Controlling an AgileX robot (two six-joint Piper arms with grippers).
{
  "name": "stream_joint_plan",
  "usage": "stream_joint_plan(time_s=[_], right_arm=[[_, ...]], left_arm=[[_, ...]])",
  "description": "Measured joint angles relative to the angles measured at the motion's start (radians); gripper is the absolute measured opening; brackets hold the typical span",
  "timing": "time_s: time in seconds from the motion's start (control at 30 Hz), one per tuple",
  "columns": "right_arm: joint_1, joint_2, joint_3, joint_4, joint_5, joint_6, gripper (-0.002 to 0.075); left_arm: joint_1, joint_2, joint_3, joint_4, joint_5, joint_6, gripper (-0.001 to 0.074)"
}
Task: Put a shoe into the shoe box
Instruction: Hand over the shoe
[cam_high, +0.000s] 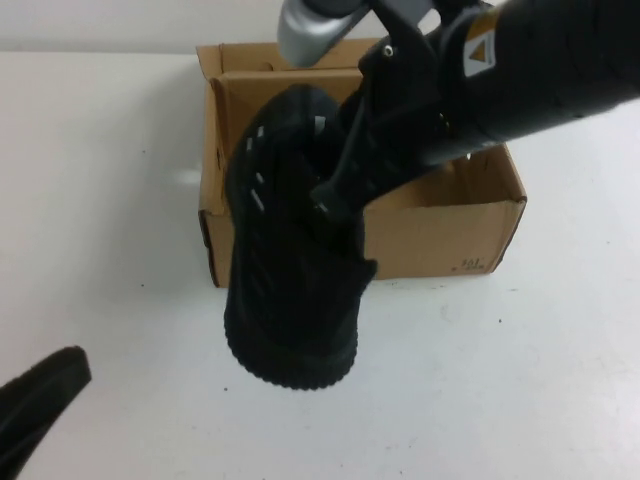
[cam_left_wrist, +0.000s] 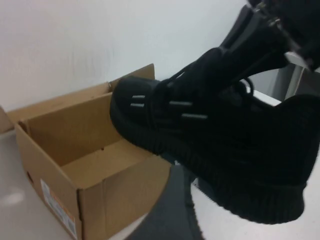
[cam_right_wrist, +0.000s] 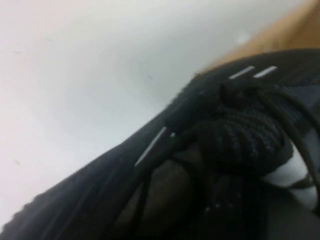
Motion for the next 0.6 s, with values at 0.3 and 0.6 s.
stream_joint_plan(time_s=[0.3,0.6], right_arm=[[-0.002,0.158,-0.186,-0.112,0.178,0.06,0.0014],[-0.002,0.301,-0.403,-0.255,0.348,0.12,0.0014]], left_arm=[[0.0,0.131,-0.025,-0.031,0.024,0.154,0.0614],[0.0,0.343,-0.2,-0.037,0.102,0.279,0.0614]])
